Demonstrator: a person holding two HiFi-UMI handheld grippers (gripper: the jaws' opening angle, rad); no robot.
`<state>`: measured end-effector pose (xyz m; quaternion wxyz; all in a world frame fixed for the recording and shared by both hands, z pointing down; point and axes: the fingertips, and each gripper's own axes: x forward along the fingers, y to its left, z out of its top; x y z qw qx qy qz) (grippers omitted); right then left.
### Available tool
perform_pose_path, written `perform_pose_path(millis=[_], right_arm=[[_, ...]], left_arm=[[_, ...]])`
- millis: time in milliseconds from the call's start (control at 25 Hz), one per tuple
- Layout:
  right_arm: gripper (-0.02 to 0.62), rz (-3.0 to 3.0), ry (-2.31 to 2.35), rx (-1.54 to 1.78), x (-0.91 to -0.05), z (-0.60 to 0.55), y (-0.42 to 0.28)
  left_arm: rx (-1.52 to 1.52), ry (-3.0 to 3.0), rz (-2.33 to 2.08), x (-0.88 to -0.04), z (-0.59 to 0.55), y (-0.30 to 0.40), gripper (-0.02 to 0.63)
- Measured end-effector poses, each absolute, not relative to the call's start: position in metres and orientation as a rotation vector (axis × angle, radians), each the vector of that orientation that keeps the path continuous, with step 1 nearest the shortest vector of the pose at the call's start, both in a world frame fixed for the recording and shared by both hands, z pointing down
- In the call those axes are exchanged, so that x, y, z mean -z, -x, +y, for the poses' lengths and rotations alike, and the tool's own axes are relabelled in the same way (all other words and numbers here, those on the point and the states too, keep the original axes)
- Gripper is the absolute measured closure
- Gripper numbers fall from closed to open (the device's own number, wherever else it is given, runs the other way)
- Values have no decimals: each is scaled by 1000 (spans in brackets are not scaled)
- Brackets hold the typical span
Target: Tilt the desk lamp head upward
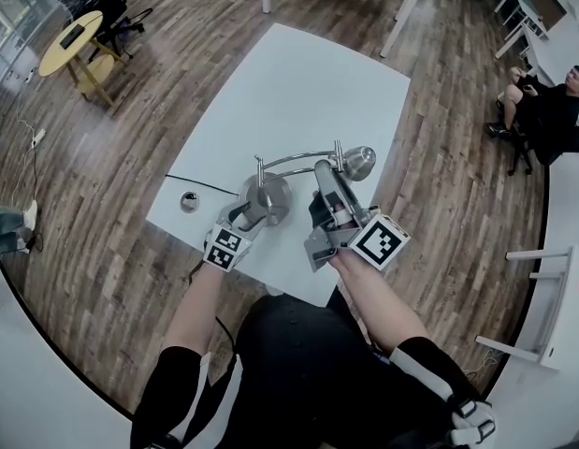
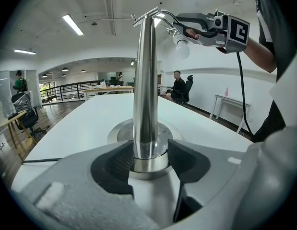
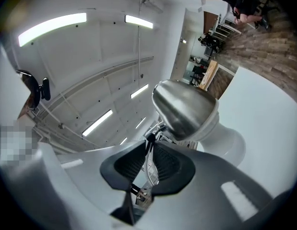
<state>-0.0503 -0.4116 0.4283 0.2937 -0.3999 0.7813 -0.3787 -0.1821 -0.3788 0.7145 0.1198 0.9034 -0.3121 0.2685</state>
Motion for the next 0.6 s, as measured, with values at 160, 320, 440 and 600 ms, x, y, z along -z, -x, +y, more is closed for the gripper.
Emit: perform_pose_path(millis=[160, 320, 440, 600], right_arm=[[549, 2144, 1077, 966, -420, -413, 56], [552, 2205, 1096, 917, -413, -413, 62], [558, 2250, 1089, 881, -405, -413, 68], [563, 2270, 1083, 874, -399, -413, 73]], left_arm=[[-777, -2645, -916, -715, -380, 182, 376], [-777, -2644, -918, -715, -378, 181, 377], [-778, -2644, -914, -715, -378, 180, 376], [-783, -2642, -910, -714, -377, 179, 376]])
